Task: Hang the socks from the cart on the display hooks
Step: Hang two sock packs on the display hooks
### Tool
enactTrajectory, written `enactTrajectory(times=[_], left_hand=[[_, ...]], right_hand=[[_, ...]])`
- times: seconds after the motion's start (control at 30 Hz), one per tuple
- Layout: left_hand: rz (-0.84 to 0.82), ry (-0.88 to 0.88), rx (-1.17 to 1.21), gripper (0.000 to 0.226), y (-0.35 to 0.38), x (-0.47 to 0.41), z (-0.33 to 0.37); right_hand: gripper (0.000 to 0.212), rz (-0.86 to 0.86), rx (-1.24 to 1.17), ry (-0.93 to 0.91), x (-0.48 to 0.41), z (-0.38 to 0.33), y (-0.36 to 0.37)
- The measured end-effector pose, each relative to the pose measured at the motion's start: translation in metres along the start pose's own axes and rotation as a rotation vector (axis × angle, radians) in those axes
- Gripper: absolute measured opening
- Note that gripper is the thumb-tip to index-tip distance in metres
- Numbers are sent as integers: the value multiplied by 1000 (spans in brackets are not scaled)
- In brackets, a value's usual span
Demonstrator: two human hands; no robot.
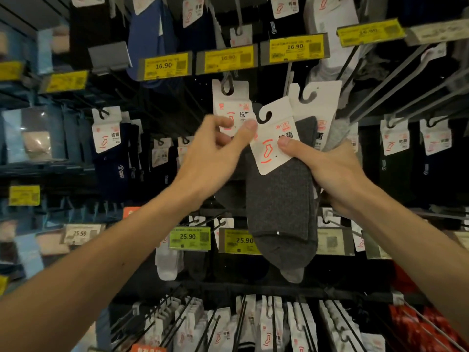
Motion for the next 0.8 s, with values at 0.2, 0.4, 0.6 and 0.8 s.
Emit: enactTrajectory(times=[0.2, 0.4, 0.6, 0.8], left_hand=[[-136, -140, 220, 87, 10, 16, 9], [-148, -219, 445, 33, -11, 6, 1], [24, -303, 363, 11, -33, -14, -11], [3, -208, 105, 42, -35, -37, -10]], right_hand=[[17, -3, -27, -25, 1, 5, 19], [34, 15, -73, 57, -2, 5, 14], [16, 99, -95, 89, -9, -1, -2], [18, 118, -89, 93, -14, -4, -5]])
Point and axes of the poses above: each hand's wrist, its own x-axis away from the middle knuckle, its own y-axis out of the palm, z = x × y, the point moved 1 cm from there along -x, towards the middle knuckle, and after that the axes turned 13 degrees about -x, right-handed, at the moved point
